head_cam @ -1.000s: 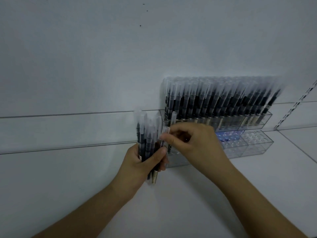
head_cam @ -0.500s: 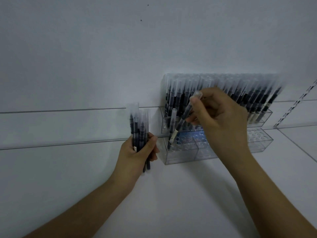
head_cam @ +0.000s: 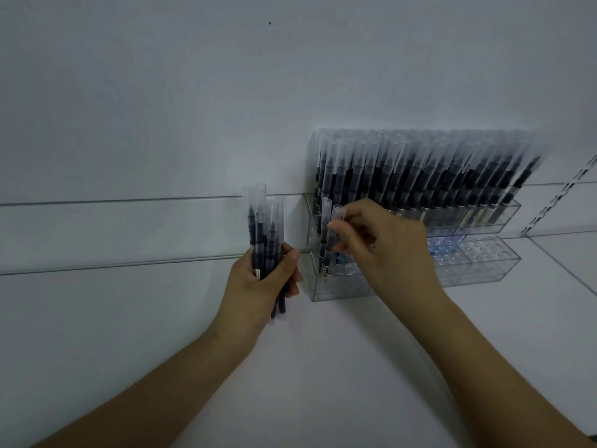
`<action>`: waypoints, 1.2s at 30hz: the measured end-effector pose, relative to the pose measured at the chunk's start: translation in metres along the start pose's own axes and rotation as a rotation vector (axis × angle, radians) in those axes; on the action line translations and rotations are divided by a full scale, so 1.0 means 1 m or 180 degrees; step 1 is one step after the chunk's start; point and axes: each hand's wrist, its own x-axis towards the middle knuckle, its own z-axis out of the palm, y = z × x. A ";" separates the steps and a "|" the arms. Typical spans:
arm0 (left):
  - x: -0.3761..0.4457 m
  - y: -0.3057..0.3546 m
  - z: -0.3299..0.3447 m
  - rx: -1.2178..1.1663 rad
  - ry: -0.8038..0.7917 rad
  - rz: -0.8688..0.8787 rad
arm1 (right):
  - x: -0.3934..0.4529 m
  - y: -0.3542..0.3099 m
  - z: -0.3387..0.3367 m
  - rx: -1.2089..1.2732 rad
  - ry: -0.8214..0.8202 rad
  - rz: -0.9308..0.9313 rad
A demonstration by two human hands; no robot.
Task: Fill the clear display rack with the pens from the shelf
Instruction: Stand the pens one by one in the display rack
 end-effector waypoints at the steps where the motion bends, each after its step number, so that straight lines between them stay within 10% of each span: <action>1: 0.000 0.000 0.000 0.0008 -0.0004 0.0002 | 0.000 0.000 0.001 -0.0017 0.0015 0.0001; 24: -0.007 0.008 0.001 -0.0046 -0.0399 0.0099 | -0.005 -0.012 -0.012 -0.0442 0.0344 -0.0218; 36: -0.014 0.011 -0.002 0.0062 -0.1185 0.0328 | -0.005 -0.033 -0.017 0.1206 -0.0591 0.0503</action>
